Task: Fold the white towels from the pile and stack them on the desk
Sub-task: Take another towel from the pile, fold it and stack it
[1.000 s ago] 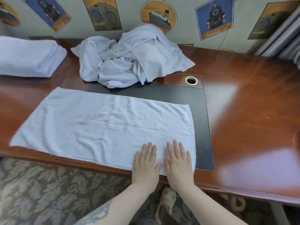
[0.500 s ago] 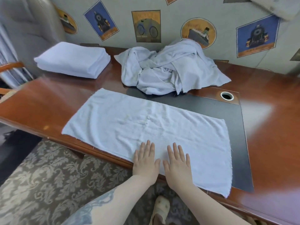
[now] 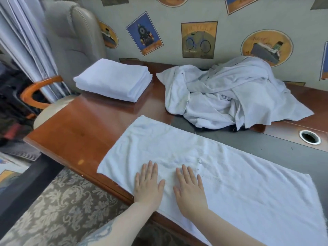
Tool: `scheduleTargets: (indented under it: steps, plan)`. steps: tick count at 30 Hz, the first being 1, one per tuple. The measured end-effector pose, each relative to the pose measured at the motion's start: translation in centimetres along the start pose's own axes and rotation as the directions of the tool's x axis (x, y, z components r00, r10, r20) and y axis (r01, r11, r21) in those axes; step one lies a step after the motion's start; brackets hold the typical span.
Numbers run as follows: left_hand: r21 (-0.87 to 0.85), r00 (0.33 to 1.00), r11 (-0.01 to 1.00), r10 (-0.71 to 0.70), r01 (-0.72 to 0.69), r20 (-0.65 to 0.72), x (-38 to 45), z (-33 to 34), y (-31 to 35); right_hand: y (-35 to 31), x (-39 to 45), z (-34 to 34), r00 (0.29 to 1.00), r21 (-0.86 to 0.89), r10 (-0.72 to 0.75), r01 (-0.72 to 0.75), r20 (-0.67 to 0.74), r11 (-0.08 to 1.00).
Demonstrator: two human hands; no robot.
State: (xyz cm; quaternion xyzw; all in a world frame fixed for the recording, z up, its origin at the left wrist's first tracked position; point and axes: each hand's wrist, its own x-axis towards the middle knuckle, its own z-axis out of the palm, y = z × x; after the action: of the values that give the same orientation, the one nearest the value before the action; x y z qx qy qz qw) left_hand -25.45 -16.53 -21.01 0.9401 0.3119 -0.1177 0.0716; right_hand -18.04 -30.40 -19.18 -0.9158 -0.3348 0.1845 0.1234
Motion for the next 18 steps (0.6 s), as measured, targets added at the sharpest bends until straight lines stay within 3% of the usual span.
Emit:
scheduleTargets:
  steps: [5, 10, 13, 18]
  plan:
    - [-0.043, 0.998, 0.998, 0.041, -0.042, -0.037, 4.2, -0.7, -5.5, -4.4, 4.3, 1.0, 0.998, -0.04, -0.039, 0.037, -0.056, 0.999]
    - [-0.023, 0.981, 0.981, 0.195, -0.195, -0.02, 8.8, -2.3, -10.7, -11.9, 9.6, 2.6, 0.99, -0.019, 0.071, -0.074, -0.126, 0.997]
    - [-0.001, 0.944, 0.955, 0.295, -0.298, -0.15, 9.9, -3.3, -15.0, -16.9, 11.0, 3.3, 0.97, -0.05, 0.144, -0.157, -0.193, 0.986]
    - [-0.072, 0.908, 0.918, 0.37, -0.389, -0.195, 10.1, -3.9, -19.3, -20.0, 12.1, 4.5, 0.955, -0.088, 0.209, -0.231, -0.208, 0.969]
